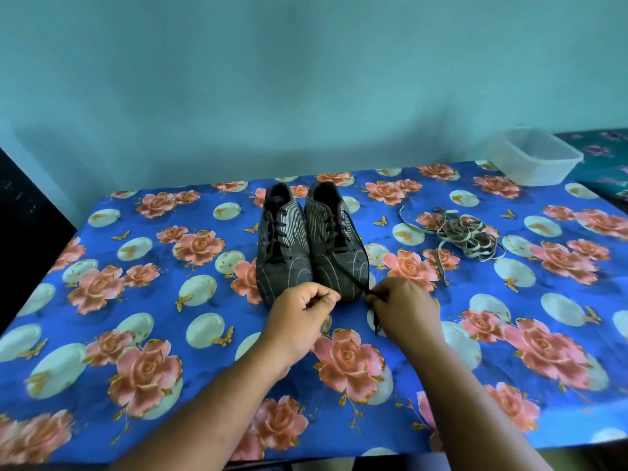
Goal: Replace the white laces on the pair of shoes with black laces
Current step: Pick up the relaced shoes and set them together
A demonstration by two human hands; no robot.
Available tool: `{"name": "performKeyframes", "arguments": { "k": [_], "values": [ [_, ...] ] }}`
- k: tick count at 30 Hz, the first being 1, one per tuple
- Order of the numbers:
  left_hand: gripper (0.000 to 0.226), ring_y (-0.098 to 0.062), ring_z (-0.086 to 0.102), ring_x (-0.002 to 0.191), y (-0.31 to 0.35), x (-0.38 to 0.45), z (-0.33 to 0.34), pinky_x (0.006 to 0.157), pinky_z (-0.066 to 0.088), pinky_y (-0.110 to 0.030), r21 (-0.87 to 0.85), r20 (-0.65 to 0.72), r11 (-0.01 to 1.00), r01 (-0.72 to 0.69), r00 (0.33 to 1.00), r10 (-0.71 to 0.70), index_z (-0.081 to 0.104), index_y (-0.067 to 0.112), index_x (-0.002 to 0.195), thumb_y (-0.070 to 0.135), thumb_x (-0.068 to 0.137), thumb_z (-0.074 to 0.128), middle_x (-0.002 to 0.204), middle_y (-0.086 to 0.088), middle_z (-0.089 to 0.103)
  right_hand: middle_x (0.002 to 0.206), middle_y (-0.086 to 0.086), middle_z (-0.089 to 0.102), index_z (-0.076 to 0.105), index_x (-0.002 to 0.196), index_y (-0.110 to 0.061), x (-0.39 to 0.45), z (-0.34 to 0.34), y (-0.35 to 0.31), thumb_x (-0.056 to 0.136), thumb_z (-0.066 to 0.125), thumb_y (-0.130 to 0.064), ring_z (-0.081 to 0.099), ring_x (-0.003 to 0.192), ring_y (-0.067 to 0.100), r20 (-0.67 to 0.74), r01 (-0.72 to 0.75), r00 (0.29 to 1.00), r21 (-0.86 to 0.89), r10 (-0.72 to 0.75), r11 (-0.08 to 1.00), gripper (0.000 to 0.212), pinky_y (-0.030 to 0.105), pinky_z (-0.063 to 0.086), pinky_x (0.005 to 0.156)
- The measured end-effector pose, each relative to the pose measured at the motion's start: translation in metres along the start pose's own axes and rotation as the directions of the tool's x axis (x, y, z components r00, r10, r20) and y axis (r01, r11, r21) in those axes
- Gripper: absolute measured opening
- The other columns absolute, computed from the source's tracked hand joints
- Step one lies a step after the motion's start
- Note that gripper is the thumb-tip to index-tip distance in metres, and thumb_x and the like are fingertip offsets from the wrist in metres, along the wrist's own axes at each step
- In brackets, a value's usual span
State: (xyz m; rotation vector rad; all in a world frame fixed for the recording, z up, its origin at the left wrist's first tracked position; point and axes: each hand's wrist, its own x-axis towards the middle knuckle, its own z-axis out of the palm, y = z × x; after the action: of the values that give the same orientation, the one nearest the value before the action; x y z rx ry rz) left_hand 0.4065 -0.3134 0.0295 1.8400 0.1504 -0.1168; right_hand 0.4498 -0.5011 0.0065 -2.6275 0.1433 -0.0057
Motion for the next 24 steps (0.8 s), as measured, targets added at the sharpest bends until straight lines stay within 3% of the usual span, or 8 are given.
{"name": "performKeyframes", "arguments": {
  "k": [2,6,11,14,17,21,22,24],
  "values": [
    [0.02,-0.012,0.048,0.049,0.001,0.0,0.004,0.043,0.041,-0.025,-0.051,0.034,0.997,0.06,0.998,-0.058,0.074,0.021,0.101,0.024,0.105,0.054,0.073,0.002,0.062,0.085,-0.006,0.069,0.067,0.082,-0.028,-0.008,-0.008,0.008,0.092,0.069,-0.039,0.062,0.093,0.025,0.006,0.024,1.0,0.086,-0.025,0.996,0.015,0.033,0.043,0.071],
    [0.031,-0.01,0.049,0.042,0.012,0.004,0.016,0.039,0.037,-0.022,-0.159,0.151,0.967,0.2,0.973,-0.176,0.069,0.014,0.11,0.031,0.11,0.044,0.092,-0.003,0.075,0.073,-0.015,0.065,0.068,0.078,-0.028,-0.033,-0.034,0.006,0.091,0.073,-0.036,0.057,0.067,0.003,0.081,0.073,0.99,0.382,-0.112,0.921,0.016,0.021,0.038,0.057],
    [0.036,-0.007,0.034,0.038,0.028,0.021,0.032,0.038,0.024,-0.016,-0.359,0.248,0.845,0.397,0.913,-0.324,0.068,0.009,0.112,0.038,0.107,0.047,0.088,0.0,0.072,0.074,-0.002,0.073,0.07,0.076,-0.024,-0.048,-0.051,-0.004,0.095,0.07,-0.03,0.058,0.064,0.019,0.163,0.103,0.961,0.544,-0.225,0.833,0.02,0.023,0.041,0.059],
    [0.043,-0.003,0.027,0.038,0.037,0.038,0.033,0.033,0.021,-0.016,-0.5,0.393,0.734,0.46,0.876,-0.28,0.067,0.006,0.122,0.036,0.11,0.038,0.116,-0.01,0.07,0.076,-0.004,0.075,0.07,0.081,-0.021,-0.045,-0.059,-0.005,0.098,0.067,-0.027,0.051,0.061,0.013,0.241,0.075,0.934,0.587,-0.263,0.806,0.018,0.027,0.042,0.063],
    [0.035,-0.002,0.027,0.035,0.046,0.06,0.025,0.031,0.019,-0.013,-0.596,0.394,0.67,0.443,0.888,-0.237,0.067,0.01,0.109,0.028,0.11,0.037,0.102,-0.002,0.073,0.079,-0.002,0.076,0.071,0.085,-0.016,-0.034,-0.071,0.0,0.098,0.066,-0.025,0.056,0.066,0.011,0.312,0.077,0.897,0.587,-0.313,0.806,0.017,0.029,0.045,0.068],
    [0.018,-0.002,0.03,0.037,0.059,0.081,0.014,0.033,0.018,-0.014,-0.459,0.221,0.827,0.325,0.943,-0.248,0.07,0.012,0.099,0.016,0.105,0.054,0.082,0.001,0.071,0.07,-0.005,0.07,0.075,0.085,-0.009,-0.003,-0.093,0.001,0.094,0.07,-0.021,0.055,0.063,0.004,0.301,0.075,0.898,0.616,-0.322,0.784,0.015,0.017,0.043,0.064],
    [0.013,-0.004,0.035,0.04,0.06,0.086,0.011,0.035,0.022,-0.014,-0.364,0.156,0.89,0.274,0.96,-0.231,0.071,0.013,0.096,0.017,0.102,0.06,0.086,-0.001,0.073,0.066,-0.002,0.066,0.075,0.084,-0.009,0.007,-0.097,0.0,0.094,0.07,-0.021,0.051,0.059,0.009,0.29,0.074,0.905,0.615,-0.312,0.785,0.016,0.023,0.041,0.06],
    [0.008,-0.011,0.056,0.054,0.063,0.098,0.002,0.045,0.042,-0.021,-0.083,-0.003,0.991,0.104,0.994,-0.105,0.073,0.015,0.091,0.022,0.095,0.071,0.092,-0.003,0.077,0.066,0.019,0.056,0.073,0.083,-0.013,0.029,-0.101,-0.006,0.096,0.07,-0.026,0.043,0.055,0.021,0.288,0.05,0.912,0.625,-0.29,0.779,0.019,0.037,0.03,0.057]
  ]
}}
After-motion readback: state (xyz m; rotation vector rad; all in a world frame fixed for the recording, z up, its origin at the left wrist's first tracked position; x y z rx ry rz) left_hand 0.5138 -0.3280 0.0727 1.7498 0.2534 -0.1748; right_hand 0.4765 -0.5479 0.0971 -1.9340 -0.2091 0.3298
